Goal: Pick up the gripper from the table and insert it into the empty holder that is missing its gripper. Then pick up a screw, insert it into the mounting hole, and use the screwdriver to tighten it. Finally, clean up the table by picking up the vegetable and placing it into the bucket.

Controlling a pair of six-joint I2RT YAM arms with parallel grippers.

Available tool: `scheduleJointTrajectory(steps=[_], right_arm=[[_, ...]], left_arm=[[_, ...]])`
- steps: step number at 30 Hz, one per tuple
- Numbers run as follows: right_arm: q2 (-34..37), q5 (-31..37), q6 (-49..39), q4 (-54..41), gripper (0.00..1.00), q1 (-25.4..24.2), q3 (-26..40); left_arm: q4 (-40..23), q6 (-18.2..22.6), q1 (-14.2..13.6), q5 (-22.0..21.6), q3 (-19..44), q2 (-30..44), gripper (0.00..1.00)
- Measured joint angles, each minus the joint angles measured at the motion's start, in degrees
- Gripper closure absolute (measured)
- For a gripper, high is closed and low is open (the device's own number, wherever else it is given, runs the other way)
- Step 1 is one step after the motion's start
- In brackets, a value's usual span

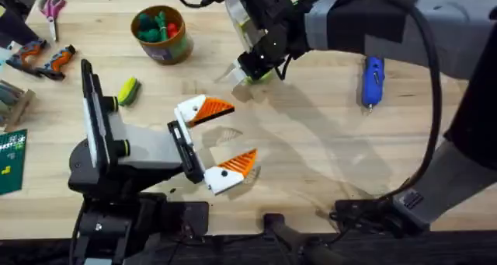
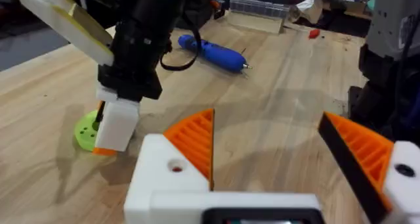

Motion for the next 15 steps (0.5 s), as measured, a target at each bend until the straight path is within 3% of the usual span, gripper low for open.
scheduleJointTrajectory(steps=[11, 15], right_arm=[[0.44, -0.11, 0.0, 0.31, 0.302, 0.11, 0.02], [1.08, -0.13, 0.04, 0.27, 0.468, 0.26, 0.02]], left_arm=[[-0.01, 0.0, 0.0, 0.0, 0.0, 0.0, 0.007], [0.01, 0.02, 0.0, 0.0, 0.0, 0.0, 0.007]])
